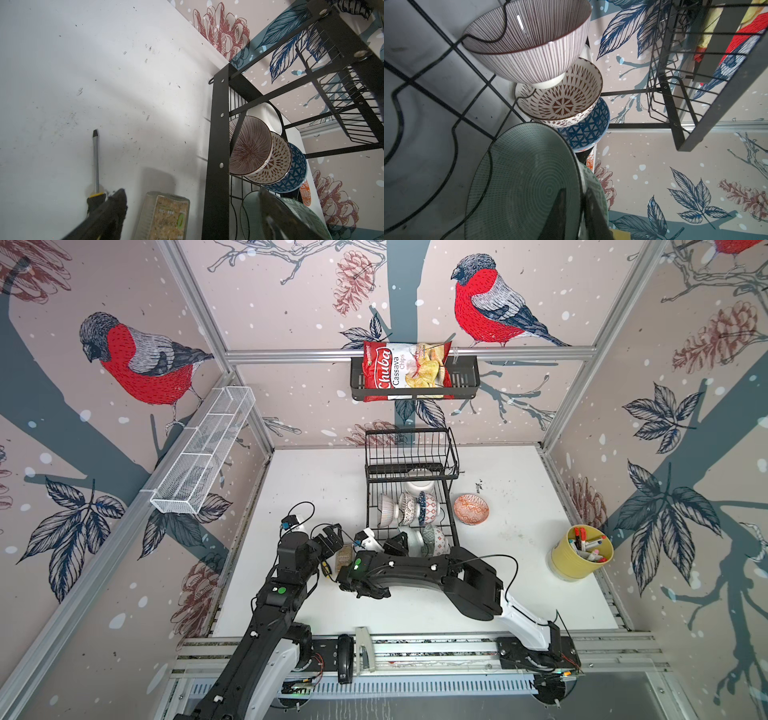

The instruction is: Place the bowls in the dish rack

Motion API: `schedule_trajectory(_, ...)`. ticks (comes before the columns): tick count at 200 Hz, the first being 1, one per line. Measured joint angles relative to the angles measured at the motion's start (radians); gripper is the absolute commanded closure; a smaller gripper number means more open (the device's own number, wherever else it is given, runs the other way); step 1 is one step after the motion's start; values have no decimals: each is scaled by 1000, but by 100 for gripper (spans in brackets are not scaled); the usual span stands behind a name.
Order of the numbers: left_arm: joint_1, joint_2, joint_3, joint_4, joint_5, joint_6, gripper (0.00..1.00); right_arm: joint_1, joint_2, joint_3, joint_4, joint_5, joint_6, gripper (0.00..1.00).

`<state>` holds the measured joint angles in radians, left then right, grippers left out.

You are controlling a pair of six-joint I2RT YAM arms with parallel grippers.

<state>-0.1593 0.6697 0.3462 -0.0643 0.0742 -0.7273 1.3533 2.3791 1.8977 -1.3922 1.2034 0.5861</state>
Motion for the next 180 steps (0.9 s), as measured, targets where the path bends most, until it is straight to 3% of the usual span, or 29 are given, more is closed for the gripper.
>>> schedule_trajectory(67,0,-13,0,0,-1,-2,4,-8,-17,-13,19,-84,45,55)
schedule_trajectory(122,0,-8,4,0,-1,-2,4,-19,-43,-17,25,-145,42,31)
schedule_trajectory(180,0,3,15,-1,0,-1,3,-21,-74,-17,46,-171,45,15)
